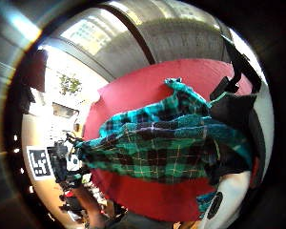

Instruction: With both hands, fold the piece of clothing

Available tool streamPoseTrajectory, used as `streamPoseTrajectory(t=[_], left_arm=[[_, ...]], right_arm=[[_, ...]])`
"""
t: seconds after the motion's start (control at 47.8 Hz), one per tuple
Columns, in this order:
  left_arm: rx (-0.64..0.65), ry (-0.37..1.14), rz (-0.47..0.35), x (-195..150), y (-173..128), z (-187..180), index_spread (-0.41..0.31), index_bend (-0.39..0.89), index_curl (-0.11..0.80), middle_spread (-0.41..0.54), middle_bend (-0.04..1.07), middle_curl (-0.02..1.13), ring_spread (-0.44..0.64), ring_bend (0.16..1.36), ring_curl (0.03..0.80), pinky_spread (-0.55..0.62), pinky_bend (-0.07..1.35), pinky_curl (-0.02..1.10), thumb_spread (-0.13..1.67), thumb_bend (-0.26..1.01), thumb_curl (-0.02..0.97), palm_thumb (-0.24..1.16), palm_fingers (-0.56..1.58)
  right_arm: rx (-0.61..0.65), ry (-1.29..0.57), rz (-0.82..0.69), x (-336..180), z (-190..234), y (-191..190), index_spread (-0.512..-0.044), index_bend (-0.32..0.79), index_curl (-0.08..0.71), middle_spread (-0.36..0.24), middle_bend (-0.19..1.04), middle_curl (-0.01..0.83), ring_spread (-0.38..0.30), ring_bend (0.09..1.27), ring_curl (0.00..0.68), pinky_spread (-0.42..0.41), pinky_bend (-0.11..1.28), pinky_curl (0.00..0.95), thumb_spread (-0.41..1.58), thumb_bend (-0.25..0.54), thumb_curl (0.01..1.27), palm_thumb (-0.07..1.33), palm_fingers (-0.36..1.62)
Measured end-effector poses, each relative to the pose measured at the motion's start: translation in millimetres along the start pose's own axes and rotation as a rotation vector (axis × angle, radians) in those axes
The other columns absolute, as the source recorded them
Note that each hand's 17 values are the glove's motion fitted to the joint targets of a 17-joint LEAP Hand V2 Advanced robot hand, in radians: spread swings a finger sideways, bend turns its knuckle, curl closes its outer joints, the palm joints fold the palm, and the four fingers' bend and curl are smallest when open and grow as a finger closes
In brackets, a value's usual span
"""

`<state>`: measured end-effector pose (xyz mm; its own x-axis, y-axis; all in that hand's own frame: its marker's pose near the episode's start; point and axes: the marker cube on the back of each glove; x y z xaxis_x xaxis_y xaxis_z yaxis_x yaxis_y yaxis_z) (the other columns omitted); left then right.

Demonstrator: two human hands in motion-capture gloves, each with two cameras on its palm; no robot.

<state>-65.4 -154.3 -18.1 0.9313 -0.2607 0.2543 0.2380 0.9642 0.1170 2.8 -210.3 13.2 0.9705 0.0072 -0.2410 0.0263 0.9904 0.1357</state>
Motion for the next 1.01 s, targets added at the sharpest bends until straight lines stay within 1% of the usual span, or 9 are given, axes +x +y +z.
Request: streamPoseTrajectory(t=[0.147,0.314,0.419,0.503,0.607,0.67,0.817,0.942,1.005], left_arm=[[0.170,-0.082,0.019,-3.7,-32.0,30.5,-0.311,0.25,0.515,-0.345,0.55,0.54,-0.35,0.55,0.415,-0.04,0.11,0.23,1.30,-0.01,0.316,0.76,1.13],[0.115,0.085,0.089,27.5,-38.5,62.0,-0.314,0.25,0.521,-0.344,0.55,0.54,-0.34,0.55,0.418,-0.03,0.11,0.21,1.30,-0.01,0.309,0.77,1.13],[-0.073,0.078,0.047,18.1,-22.7,70.8,-0.315,0.24,0.525,-0.345,0.56,0.54,-0.34,0.55,0.419,-0.03,0.11,0.20,1.30,-0.01,0.307,0.77,1.13],[0.122,0.123,0.083,19.5,-34.6,59.5,-0.259,0.11,0.490,-0.307,0.50,0.53,-0.28,0.55,0.432,0.03,0.17,0.22,1.30,-0.01,0.309,0.78,0.89],[0.291,0.057,0.123,18.6,-33.8,46.1,-0.223,0.11,0.455,-0.276,0.44,0.52,-0.23,0.54,0.425,0.07,0.18,0.23,1.31,0.00,0.319,0.80,0.83],[0.236,0.065,0.163,26.5,-19.2,54.0,-0.210,0.11,0.438,-0.268,0.42,0.50,-0.22,0.53,0.415,0.09,0.19,0.24,1.31,-0.01,0.323,0.80,0.83],[0.063,0.031,0.228,40.5,7.0,86.2,-0.202,0.14,0.419,-0.249,0.36,0.48,-0.19,0.50,0.401,0.11,0.19,0.26,1.29,-0.02,0.332,0.78,0.80],[-0.111,0.030,0.213,47.9,21.9,114.4,-0.196,0.18,0.430,-0.213,0.25,0.46,-0.14,0.44,0.396,0.13,0.22,0.29,1.29,-0.03,0.326,0.71,0.73],[-0.235,0.076,0.213,54.4,35.7,126.2,-0.190,0.18,0.437,-0.180,0.21,0.47,-0.08,0.41,0.395,0.15,0.24,0.31,1.31,-0.03,0.312,0.65,0.68]], right_arm=[[0.076,0.078,-0.015,-22.9,42.3,-34.4,-0.300,0.14,0.310,-0.226,0.26,0.445,-0.294,0.67,0.412,-0.356,0.59,0.376,0.92,-0.022,0.48,1.08,1.28],[-0.051,0.124,-0.004,-22.7,79.4,-35.3,-0.303,0.15,0.327,-0.237,0.26,0.448,-0.293,0.67,0.412,-0.359,0.58,0.375,0.88,-0.023,0.48,1.08,1.30],[0.080,-0.064,-0.022,-1.4,65.1,-47.1,-0.312,0.11,0.319,-0.247,0.27,0.449,-0.296,0.65,0.405,-0.353,0.61,0.384,0.87,-0.046,0.47,1.03,1.23],[0.168,-0.287,0.050,34.7,45.8,-35.0,-0.318,0.09,0.301,-0.237,0.20,0.434,-0.285,0.55,0.384,-0.292,0.64,0.389,0.92,-0.070,0.43,0.90,1.02],[-0.015,-0.436,0.216,76.8,45.1,27.7,-0.310,0.12,0.315,-0.178,0.17,0.428,-0.182,0.47,0.384,-0.130,0.59,0.399,1.02,-0.045,0.40,0.82,0.75],[-0.128,-0.445,0.366,101.5,52.9,70.3,-0.306,0.11,0.303,-0.151,0.15,0.414,-0.139,0.45,0.374,-0.068,0.60,0.390,1.06,-0.038,0.39,0.79,0.72],[-0.197,-0.391,0.671,158.4,89.8,126.7,-0.288,0.07,0.272,-0.126,0.14,0.380,-0.062,0.48,0.374,0.019,0.66,0.385,1.13,-0.060,0.36,0.65,0.67],[-0.251,-0.446,0.711,172.2,141.1,120.8,-0.279,-0.01,0.202,-0.070,0.15,0.367,-0.054,0.63,0.409,-0.003,0.75,0.397,1.16,-0.053,0.33,0.52,0.68],[-0.365,-0.486,0.712,158.1,125.8,135.8,-0.275,0.00,0.172,-0.064,0.13,0.351,-0.057,0.68,0.419,-0.030,0.81,0.403,1.16,-0.039,0.33,0.50,0.66]])
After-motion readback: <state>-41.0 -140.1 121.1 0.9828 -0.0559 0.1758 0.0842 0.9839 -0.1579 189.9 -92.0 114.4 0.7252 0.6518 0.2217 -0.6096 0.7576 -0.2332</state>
